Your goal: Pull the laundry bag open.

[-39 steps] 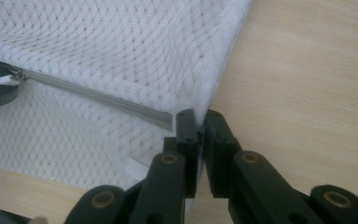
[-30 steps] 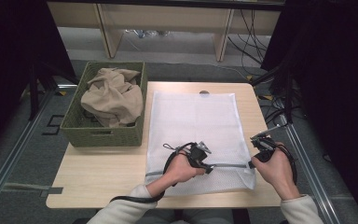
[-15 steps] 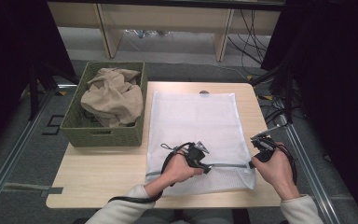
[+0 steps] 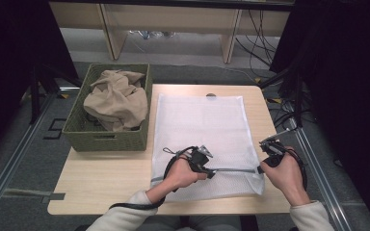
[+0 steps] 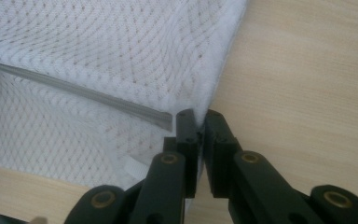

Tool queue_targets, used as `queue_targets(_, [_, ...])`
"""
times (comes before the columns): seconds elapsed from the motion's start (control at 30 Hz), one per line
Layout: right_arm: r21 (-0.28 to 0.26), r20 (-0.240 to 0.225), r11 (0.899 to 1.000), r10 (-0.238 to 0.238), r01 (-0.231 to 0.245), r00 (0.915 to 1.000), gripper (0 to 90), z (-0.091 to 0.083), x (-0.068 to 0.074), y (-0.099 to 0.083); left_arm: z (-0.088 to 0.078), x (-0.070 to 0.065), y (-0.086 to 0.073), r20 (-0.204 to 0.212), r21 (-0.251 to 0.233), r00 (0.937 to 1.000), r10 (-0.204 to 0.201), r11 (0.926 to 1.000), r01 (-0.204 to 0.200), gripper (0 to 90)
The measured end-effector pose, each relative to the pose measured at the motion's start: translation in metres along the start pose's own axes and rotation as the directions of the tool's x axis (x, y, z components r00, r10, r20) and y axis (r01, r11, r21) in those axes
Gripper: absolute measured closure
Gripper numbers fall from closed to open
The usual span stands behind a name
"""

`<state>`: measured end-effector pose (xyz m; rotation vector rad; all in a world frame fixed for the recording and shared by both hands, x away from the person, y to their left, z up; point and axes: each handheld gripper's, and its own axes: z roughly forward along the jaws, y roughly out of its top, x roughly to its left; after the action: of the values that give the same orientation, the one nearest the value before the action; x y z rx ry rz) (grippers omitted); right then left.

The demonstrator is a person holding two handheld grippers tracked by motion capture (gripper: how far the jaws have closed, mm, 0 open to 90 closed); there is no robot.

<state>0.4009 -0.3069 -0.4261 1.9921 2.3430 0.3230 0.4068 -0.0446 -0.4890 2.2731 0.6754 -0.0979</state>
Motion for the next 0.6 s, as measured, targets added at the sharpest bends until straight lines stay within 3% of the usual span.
queue_targets(0.37, [-0.018, -0.004, 1.0, 0.004, -0.004, 1.0, 86.4, 0.0005, -0.0002, -0.0006, -0.0038, 0.0017, -0.0025, -0.006, -0.003, 1.0, -0.005, 1.0, 0.005, 86.9])
queue_targets(0.4, [-0.012, -0.006, 0.999, -0.045, 0.045, 0.999, 86.3, 0.001, -0.0045, 0.0005, -0.0042, 0.0017, -0.0027, -0.007, -0.003, 0.9999, -0.008, 1.0, 0.008, 86.8])
queue_targets(0.47, [-0.022, -0.002, 0.997, -0.071, 0.071, 0.9975, 86.4, 0.002, -0.0067, 0.0008, -0.0045, 0.002, -0.0029, -0.01, -0.005, 0.9999, -0.008, 1.0, 0.008, 86.8])
queue_targets(0.53, [-0.01, 0.0, 0.999, -0.031, 0.031, 0.9995, 86.3, 0.001, -0.0032, 0.0002, -0.0062, 0.0022, -0.0029, -0.009, -0.002, 1.0, -0.004, 1.0, 0.004, 86.8])
queue_targets(0.6, [-0.01, 0.0, 1.0, -0.03, 0.03, 0.9996, 86.4, 0.001, -0.0032, 0.0003, -0.007, 0.0025, -0.0033, -0.009, -0.003, 0.9999, -0.007, 1.0, 0.007, 86.8])
